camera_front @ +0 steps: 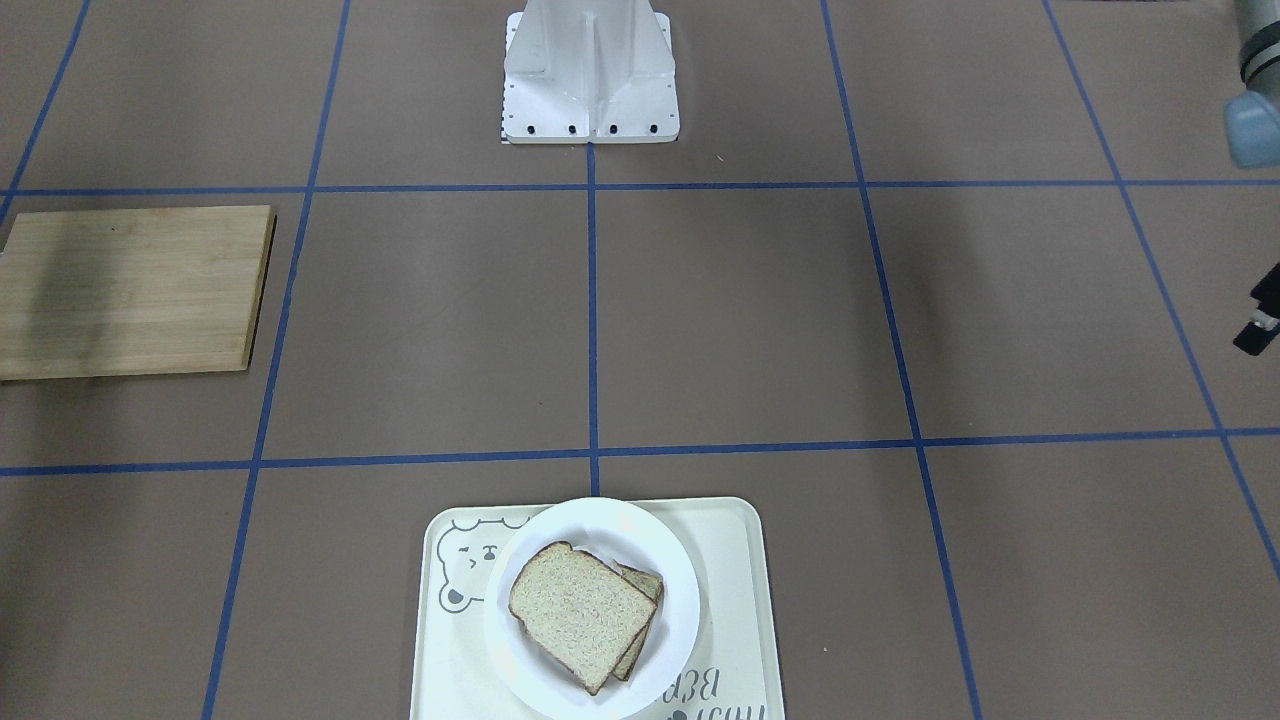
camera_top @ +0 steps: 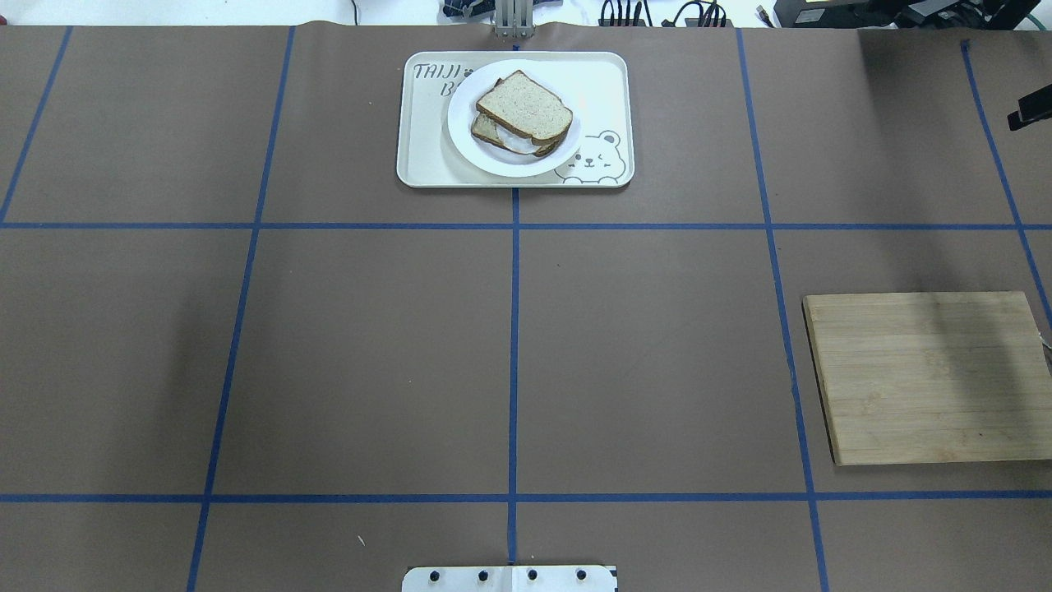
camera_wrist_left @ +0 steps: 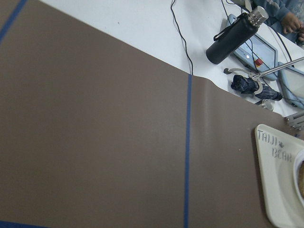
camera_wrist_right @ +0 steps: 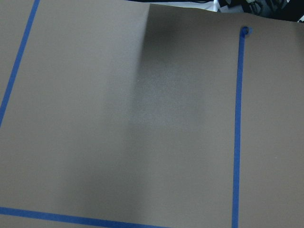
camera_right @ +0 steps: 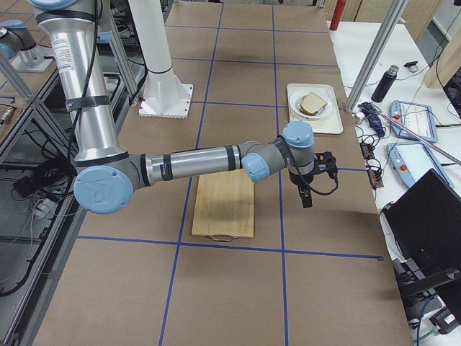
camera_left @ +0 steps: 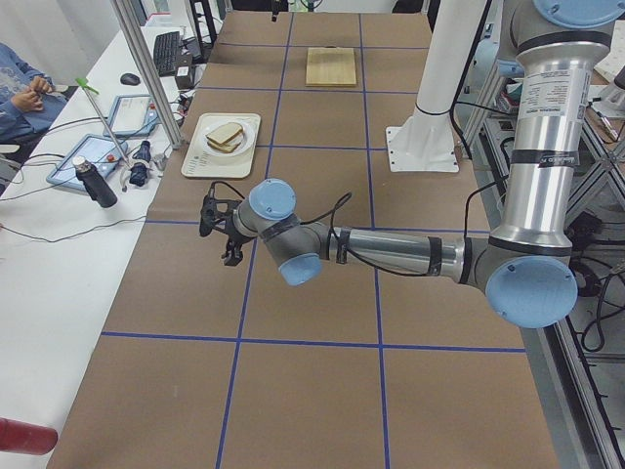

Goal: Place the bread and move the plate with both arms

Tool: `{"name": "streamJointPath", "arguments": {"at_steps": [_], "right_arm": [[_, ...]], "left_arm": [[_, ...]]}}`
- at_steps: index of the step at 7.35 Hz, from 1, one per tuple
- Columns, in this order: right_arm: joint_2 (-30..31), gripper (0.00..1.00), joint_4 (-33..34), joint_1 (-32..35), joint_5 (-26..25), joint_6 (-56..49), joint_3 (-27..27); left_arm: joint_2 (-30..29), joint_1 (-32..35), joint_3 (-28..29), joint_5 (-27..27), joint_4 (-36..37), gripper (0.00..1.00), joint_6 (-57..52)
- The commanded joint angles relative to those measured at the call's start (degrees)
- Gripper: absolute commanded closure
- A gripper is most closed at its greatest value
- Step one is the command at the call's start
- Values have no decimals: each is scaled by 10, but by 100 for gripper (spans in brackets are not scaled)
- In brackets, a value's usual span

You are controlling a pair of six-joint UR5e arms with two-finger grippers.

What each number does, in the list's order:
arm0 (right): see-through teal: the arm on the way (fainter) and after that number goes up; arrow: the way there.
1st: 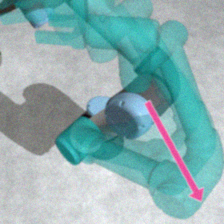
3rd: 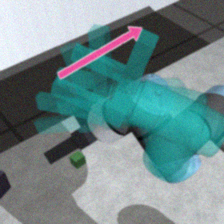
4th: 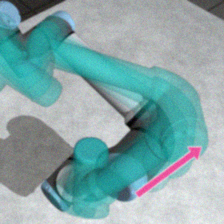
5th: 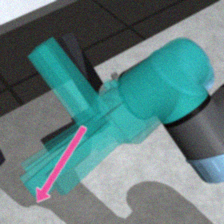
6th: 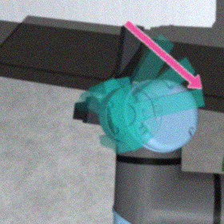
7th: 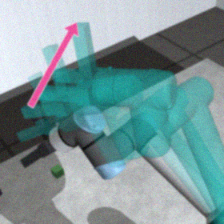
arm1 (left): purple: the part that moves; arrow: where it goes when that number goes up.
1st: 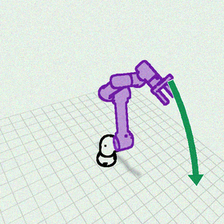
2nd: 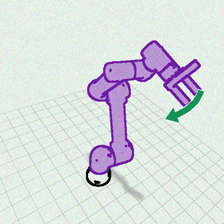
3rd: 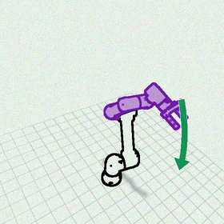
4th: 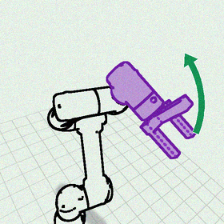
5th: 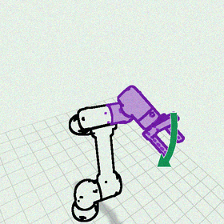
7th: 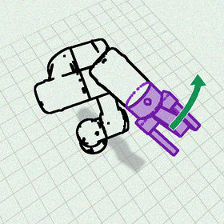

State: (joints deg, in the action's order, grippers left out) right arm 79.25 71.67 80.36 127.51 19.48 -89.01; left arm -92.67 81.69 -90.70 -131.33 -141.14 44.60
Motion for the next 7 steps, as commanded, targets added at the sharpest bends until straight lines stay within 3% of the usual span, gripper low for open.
{"name": "streamJointPath", "arguments": {"at_steps": [1, 3, 6, 7], "right_arm": [[-5, 0, 64, 26, 18, -40, -22], [-24, 0, 144, 30, 18, -79, -41], [-44, 0, 238, 33, 38, -130, -47], [-45, 0, 263, 33, 39, -162, -48]], "left_arm": [[6, 52, -6, -3, 106, 1, -210], [5, 48, -37, -5, 198, 1, -237], [-2, 51, -102, -17, 467, 1, -389], [6, 51, -110, -17, 478, 1, -392]]}}
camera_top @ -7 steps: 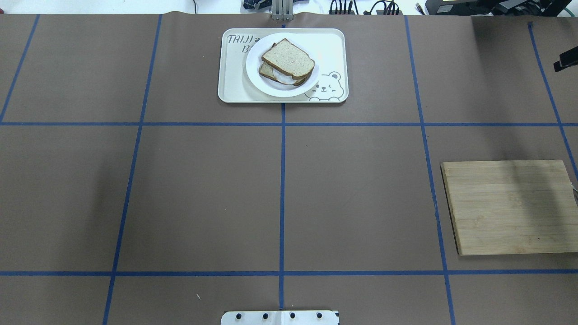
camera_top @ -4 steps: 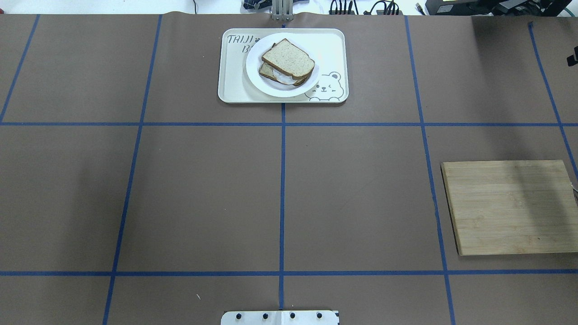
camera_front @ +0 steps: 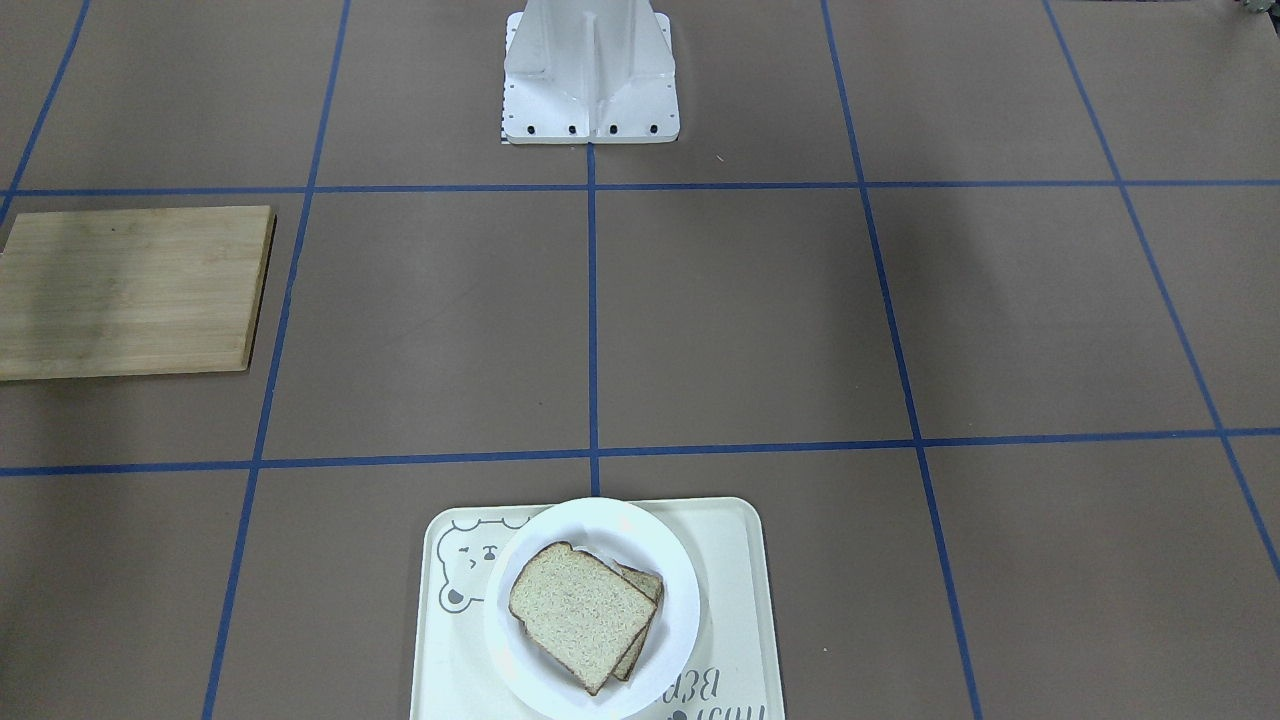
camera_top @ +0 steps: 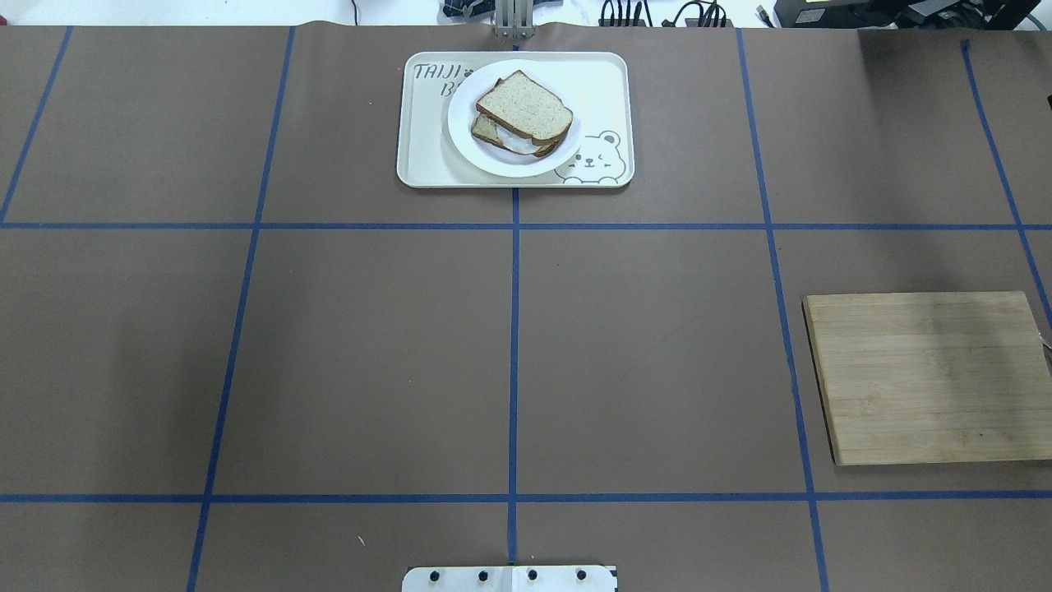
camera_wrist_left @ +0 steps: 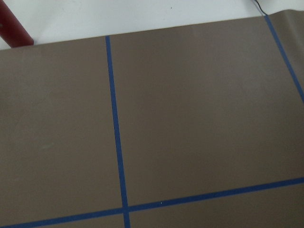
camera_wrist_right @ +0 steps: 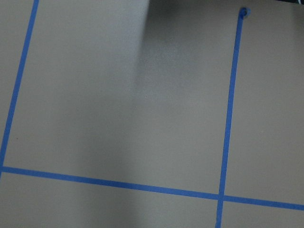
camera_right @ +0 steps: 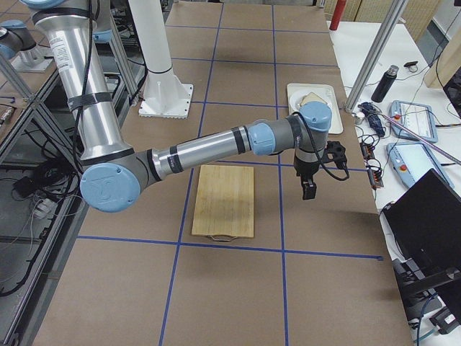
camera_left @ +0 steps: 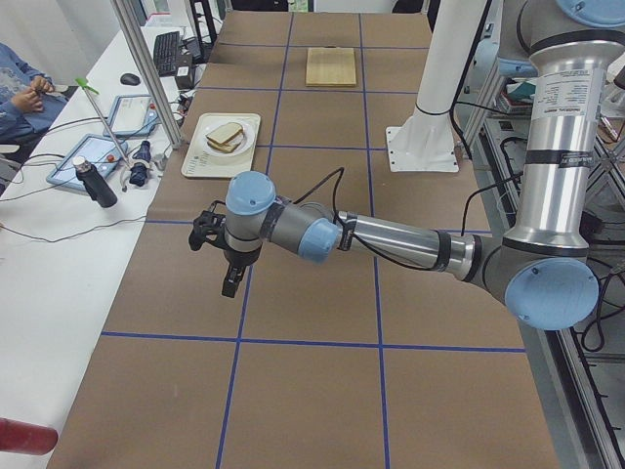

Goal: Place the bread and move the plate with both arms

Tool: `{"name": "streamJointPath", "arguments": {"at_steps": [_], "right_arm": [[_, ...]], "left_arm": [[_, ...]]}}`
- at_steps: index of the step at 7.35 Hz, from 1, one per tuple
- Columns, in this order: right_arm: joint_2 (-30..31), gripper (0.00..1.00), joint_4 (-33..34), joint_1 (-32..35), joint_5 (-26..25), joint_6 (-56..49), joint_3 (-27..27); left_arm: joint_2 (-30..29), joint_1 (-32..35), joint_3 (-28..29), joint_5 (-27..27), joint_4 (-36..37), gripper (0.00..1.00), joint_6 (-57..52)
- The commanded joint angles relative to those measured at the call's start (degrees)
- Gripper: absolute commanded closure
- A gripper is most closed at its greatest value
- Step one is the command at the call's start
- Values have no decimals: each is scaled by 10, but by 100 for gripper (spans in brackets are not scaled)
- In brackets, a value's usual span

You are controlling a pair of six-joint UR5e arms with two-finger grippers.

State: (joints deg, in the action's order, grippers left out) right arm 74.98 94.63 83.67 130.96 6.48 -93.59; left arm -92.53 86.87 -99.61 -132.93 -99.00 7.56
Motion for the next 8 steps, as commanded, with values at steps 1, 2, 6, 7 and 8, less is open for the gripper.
{"name": "streamJointPath", "arguments": {"at_steps": [1, 2, 6, 7, 8], "right_arm": [[-4, 0, 60, -1, 4, -54, -3], [-2, 0, 62, -1, 4, -55, -10], [-2, 0, 62, -1, 4, -54, -11], [-2, 0, 62, -1, 4, -54, -11], [1, 0, 62, -1, 4, -54, -13]], "left_arm": [[5, 0, -22, -2, 57, 1, -22], [5, 1, -23, -2, 58, 1, -22], [10, 1, -24, -3, 57, 1, -22], [11, 1, -24, -3, 55, 1, -21], [11, 1, -24, -3, 55, 1, -21]]}}
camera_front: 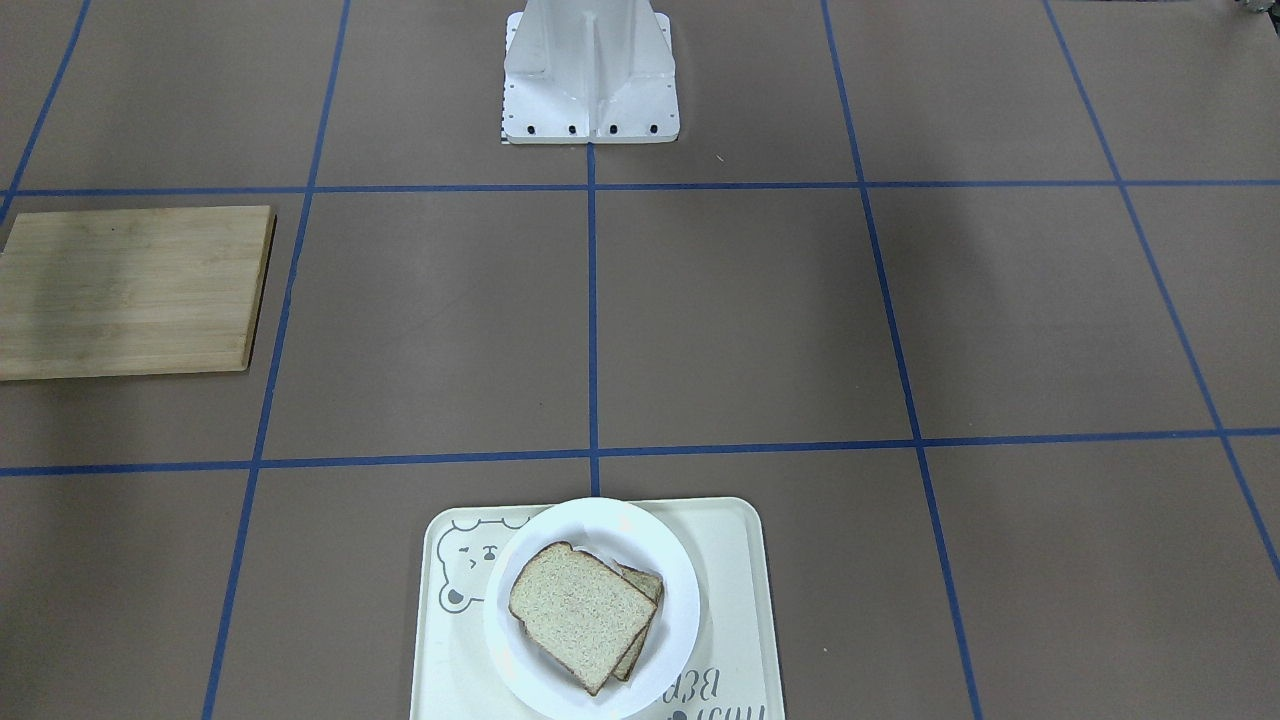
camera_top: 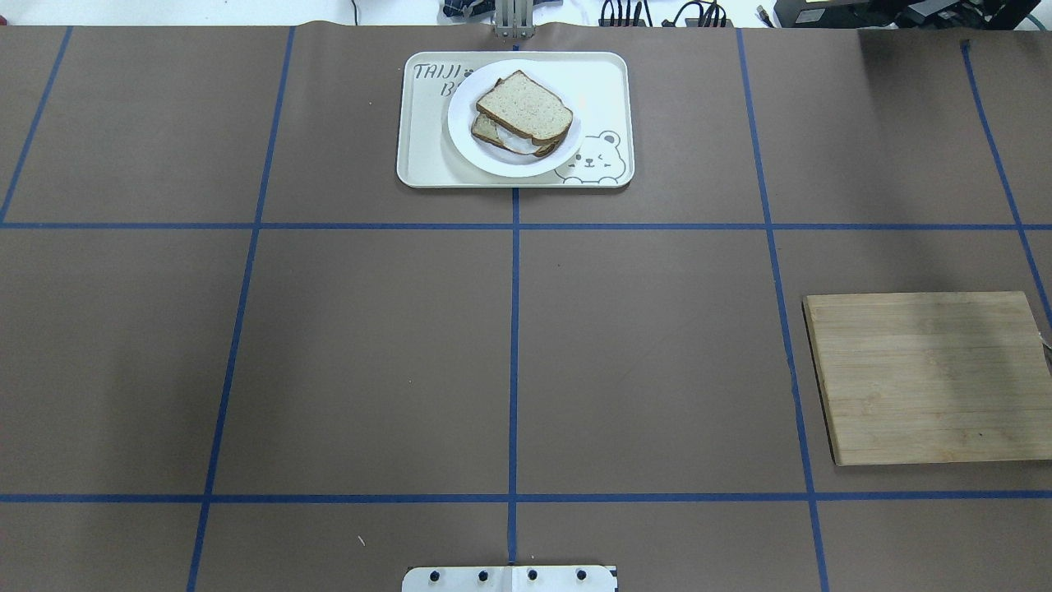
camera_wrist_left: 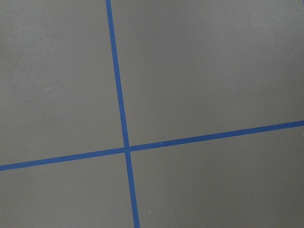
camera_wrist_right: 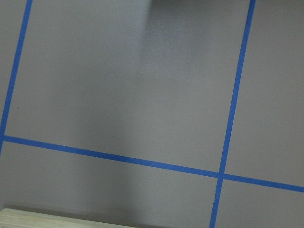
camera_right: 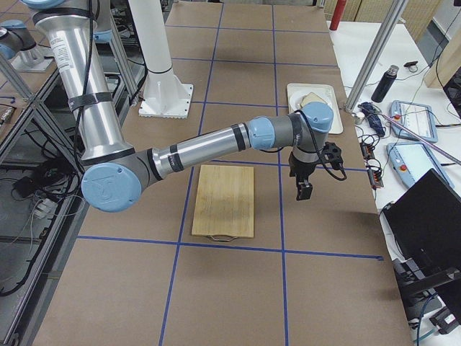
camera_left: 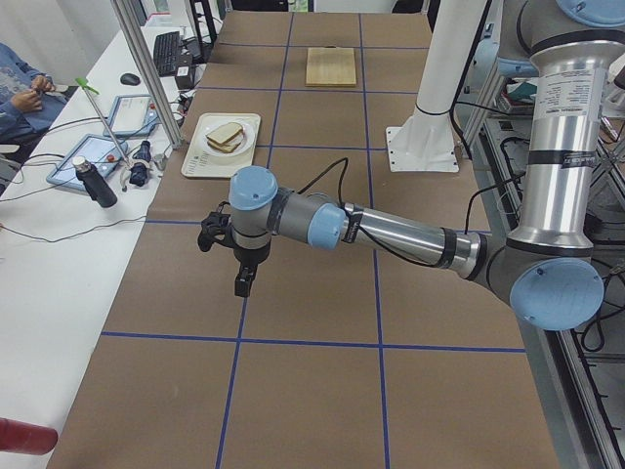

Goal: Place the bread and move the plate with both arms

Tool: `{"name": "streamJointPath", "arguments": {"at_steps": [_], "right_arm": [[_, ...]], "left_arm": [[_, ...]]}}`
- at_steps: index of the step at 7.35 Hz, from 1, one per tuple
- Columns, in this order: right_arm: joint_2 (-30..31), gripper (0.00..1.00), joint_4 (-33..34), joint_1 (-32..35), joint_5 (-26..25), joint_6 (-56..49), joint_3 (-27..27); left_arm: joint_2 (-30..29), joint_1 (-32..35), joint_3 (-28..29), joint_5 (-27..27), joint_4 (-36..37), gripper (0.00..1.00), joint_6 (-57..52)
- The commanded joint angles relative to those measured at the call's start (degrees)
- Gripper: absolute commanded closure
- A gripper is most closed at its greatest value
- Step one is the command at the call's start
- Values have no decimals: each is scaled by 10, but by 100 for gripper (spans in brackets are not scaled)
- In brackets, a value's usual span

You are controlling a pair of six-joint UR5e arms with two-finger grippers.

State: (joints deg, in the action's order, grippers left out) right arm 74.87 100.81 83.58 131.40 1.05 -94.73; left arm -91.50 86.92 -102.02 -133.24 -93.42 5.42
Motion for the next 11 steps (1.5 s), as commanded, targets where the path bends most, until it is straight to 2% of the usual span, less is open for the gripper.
{"name": "streamJointPath", "arguments": {"at_steps": [1, 11], "right_arm": [[1, 0, 0, 0, -1, 0, -2], [1, 0, -5, -1, 0, 8, -2]], "left_arm": [[4, -1, 1, 0, -2, 1, 0], [4, -3, 1, -1, -4, 1, 5]]}}
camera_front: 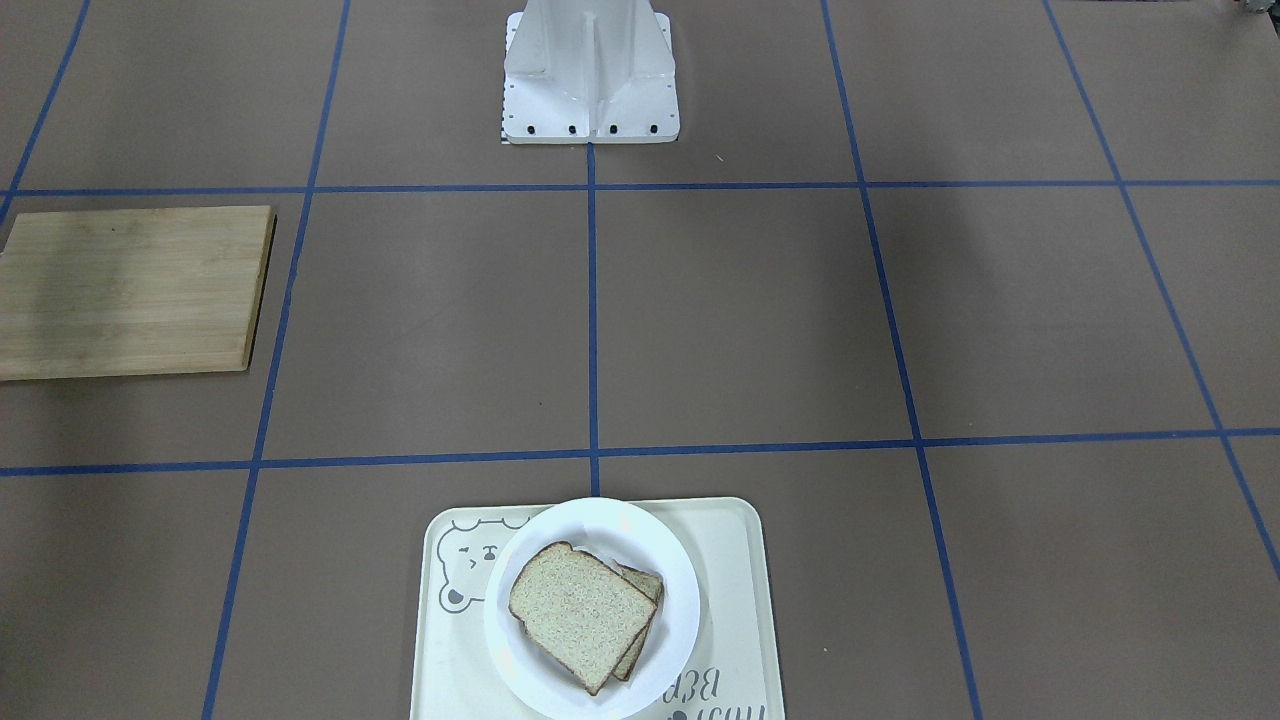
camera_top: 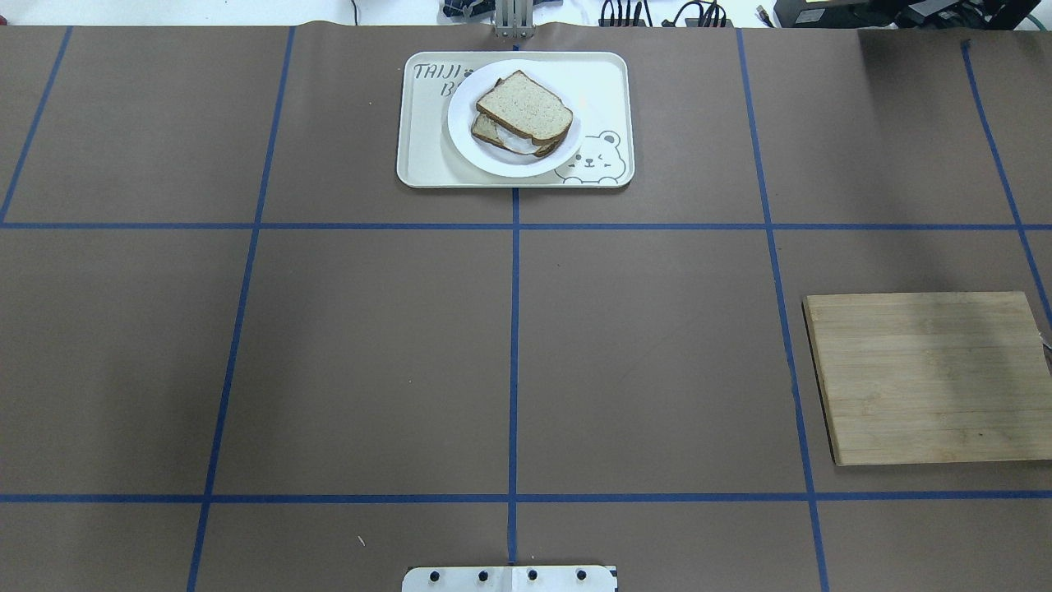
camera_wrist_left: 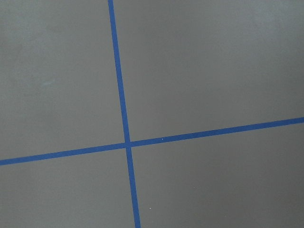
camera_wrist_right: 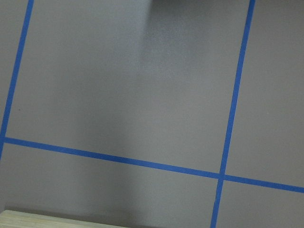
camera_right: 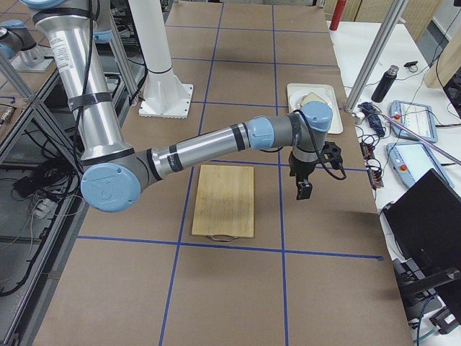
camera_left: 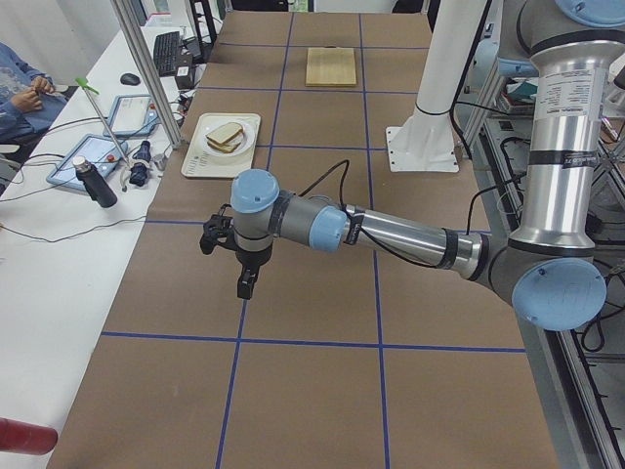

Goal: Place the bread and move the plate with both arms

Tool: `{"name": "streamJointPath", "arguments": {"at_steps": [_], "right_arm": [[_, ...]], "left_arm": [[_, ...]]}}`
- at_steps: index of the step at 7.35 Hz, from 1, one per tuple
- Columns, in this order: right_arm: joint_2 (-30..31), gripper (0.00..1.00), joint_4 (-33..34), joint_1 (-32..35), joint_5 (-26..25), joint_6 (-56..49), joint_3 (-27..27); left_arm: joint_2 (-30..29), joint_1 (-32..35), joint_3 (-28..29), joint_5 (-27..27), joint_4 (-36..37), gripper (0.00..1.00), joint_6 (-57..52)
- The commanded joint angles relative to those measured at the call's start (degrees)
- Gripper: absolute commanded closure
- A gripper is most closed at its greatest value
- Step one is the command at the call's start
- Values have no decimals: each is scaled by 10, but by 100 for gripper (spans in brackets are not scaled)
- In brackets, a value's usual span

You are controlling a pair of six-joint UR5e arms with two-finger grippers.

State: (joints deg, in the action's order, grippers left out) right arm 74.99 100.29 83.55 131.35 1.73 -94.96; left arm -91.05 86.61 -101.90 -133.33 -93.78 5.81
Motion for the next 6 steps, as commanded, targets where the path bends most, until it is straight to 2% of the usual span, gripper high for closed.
{"name": "streamJointPath", "arguments": {"at_steps": [1, 6], "right_arm": [[0, 0, -1, -1, 0, 1, 0], [1, 0, -1, -1, 0, 1, -1]], "left_arm": [[0, 0, 0, 0, 0, 1, 1], [-4, -6, -14, 0, -5, 1, 0]]}}
